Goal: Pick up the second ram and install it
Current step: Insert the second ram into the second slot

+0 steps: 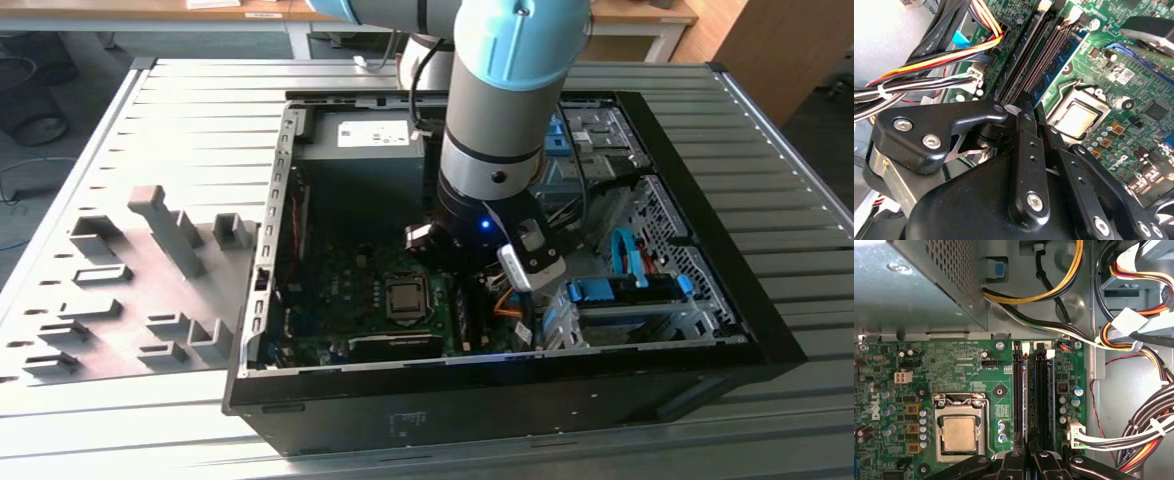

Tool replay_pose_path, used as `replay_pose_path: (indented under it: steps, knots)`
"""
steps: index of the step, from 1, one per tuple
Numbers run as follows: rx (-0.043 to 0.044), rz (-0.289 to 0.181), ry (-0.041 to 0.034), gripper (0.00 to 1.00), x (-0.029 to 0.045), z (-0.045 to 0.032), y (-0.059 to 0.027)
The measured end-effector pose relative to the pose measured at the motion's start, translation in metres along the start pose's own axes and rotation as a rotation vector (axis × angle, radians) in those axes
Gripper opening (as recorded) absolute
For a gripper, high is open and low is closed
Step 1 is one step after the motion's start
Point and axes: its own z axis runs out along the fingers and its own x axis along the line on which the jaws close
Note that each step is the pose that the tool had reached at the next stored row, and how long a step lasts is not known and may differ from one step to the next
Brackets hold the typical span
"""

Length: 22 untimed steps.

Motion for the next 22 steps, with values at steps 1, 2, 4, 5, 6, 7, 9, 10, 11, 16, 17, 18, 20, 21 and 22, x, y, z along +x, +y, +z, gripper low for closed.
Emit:
replay_pose_path:
  steps: [1, 2, 4, 5, 6, 7, 9, 10, 11, 16, 17, 18, 20, 21, 22]
  knots:
    - [0.0002, 0.000, 0.0001, 0.14, 0.0000, 0.0000, 0.0000]
    - [0.0005, 0.000, 0.0001, 0.14, 0.0000, 0.0000, 0.0000]
    - [0.0007, 0.000, 0.0000, 0.14, 0.0000, 0.0001, 0.0000]
    - [0.0009, 0.001, 0.0001, 0.14, 0.0000, 0.0000, 0.0000]
    - [0.0009, 0.003, 0.0001, 0.14, 0.0000, 0.0001, 0.0000]
    - [0.0009, 0.007, 0.0000, 0.14, 0.0000, 0.0001, 0.0000]
    - [0.0008, 0.011, 0.0000, 0.14, 0.0000, 0.0001, -0.0003]
    - [0.0007, 0.012, 0.0000, 0.14, 0.0000, 0.0002, -0.0005]
    - [0.0008, 0.013, 0.0000, 0.14, 0.0000, 0.0001, -0.0007]
    - [0.0007, 0.014, 0.0000, 0.14, 0.0000, 0.0003, -0.0010]
    - [0.0008, 0.014, 0.0001, 0.14, 0.0000, 0.0004, -0.0010]
    - [0.0007, 0.014, 0.0000, 0.14, -0.0001, 0.0007, -0.0008]
    - [0.0007, 0.014, 0.0000, 0.14, -0.0001, 0.0014, -0.0002]
    - [0.0006, 0.015, 0.0000, 0.14, -0.0001, 0.0017, 0.0002]
    - [0.0005, 0.015, 0.0000, 0.14, 0.0000, 0.0020, 0.0005]
